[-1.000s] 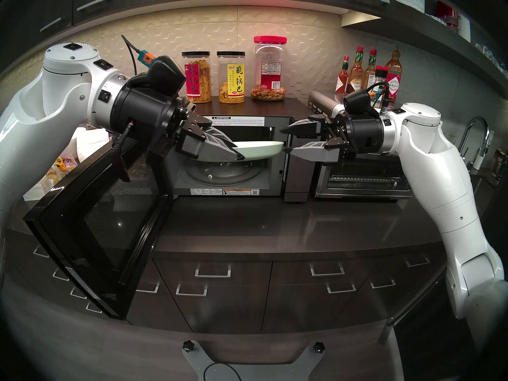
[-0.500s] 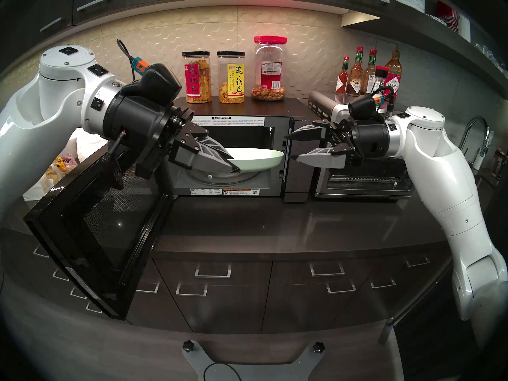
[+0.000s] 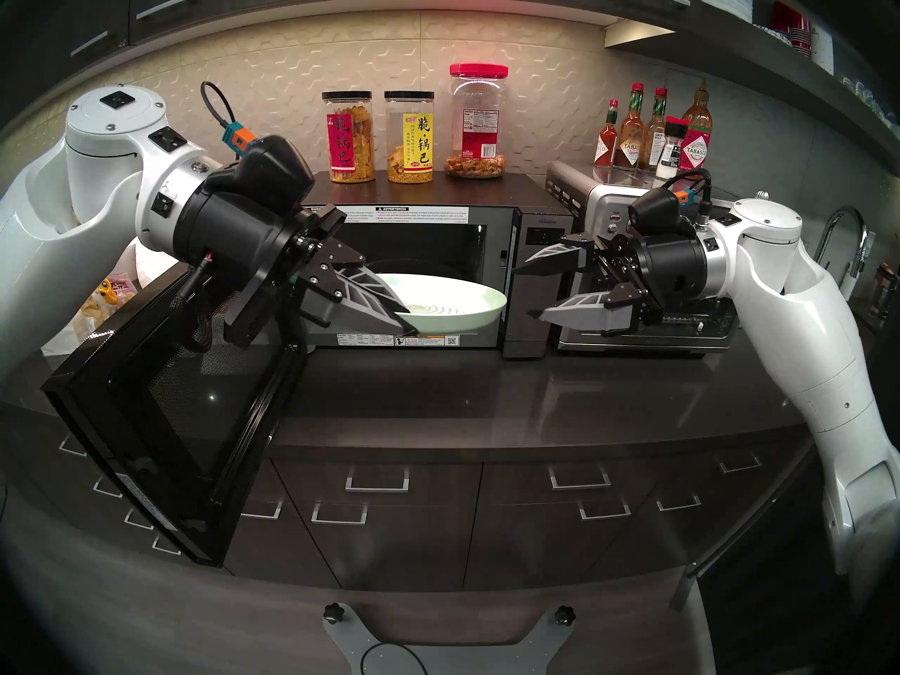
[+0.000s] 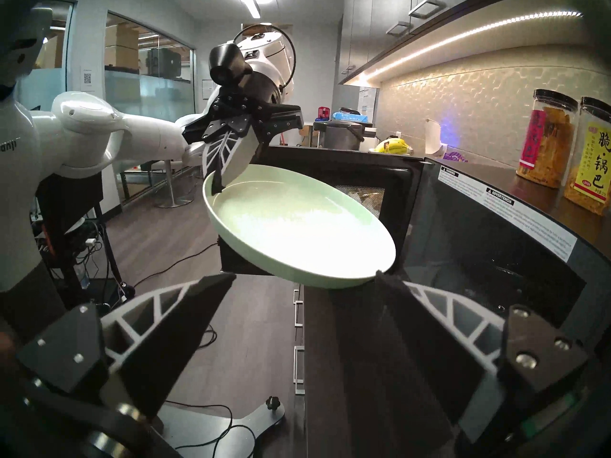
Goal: Open the microwave, put the plate inside, and close the door
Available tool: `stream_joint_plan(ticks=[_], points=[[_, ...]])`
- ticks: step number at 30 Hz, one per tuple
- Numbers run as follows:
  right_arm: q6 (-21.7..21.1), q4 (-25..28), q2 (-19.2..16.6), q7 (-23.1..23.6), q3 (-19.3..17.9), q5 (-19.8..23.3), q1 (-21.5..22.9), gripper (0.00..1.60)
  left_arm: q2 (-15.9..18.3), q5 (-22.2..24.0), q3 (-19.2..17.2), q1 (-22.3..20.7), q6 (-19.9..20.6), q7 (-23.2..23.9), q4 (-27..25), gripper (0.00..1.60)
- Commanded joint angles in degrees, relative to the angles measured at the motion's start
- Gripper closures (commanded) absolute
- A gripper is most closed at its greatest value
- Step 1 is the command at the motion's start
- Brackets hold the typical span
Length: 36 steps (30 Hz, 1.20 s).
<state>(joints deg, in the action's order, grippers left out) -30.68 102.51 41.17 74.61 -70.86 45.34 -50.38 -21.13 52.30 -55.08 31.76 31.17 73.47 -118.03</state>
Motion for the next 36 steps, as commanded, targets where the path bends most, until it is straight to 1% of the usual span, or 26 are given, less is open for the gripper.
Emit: stream_joint_plan(ticks=[1,3,5,7,8,9,11,14,21,36], points=[[-0.3,3.3,-2.8,5.6,0.0,4.1,-1.1,0.00,-0.1,0.0,-0.2,0.0,-2.6,2.4,0.1,1.60],[-0.3,3.8,-3.0,6.6,-0.3,4.0,-1.4,0.00,0.0,0.0,-0.2,0.0,-2.8,2.6,0.1,1.60],[-0.1,4.6,-4.1,5.4,0.2,5.3,-1.7,0.00,-0.1,0.0,-0.3,0.1,-3.2,3.1,0.4,1.60],[0.1,4.9,-4.3,6.5,0.0,4.9,-2.1,0.00,-0.2,0.3,-0.3,0.1,-3.5,3.6,0.4,1.60],[0.4,5.4,-5.0,5.5,0.5,5.8,-2.2,0.00,-0.2,0.4,-0.4,0.1,-3.6,3.7,0.4,1.60],[0.3,5.6,-4.9,6.4,0.3,5.4,-2.4,0.00,-0.2,0.4,-0.4,0.0,-3.6,3.8,0.4,1.60],[0.5,6.5,-5.5,5.9,0.6,6.2,-2.7,0.00,-0.2,0.6,-0.4,0.0,-3.8,3.9,0.4,1.60],[0.8,7.3,-5.7,6.3,0.7,6.1,-3.2,0.00,-0.2,1.4,-0.7,0.0,-4.1,4.3,0.4,1.60],[1.0,8.8,-6.0,5.7,1.4,7.0,-3.4,0.00,0.2,3.0,-1.0,0.1,-4.6,5.2,0.2,1.60],[1.9,9.5,-6.5,5.2,2.6,8.2,-3.3,0.00,0.0,4.5,-0.7,-0.4,-4.2,5.7,0.4,1.60]])
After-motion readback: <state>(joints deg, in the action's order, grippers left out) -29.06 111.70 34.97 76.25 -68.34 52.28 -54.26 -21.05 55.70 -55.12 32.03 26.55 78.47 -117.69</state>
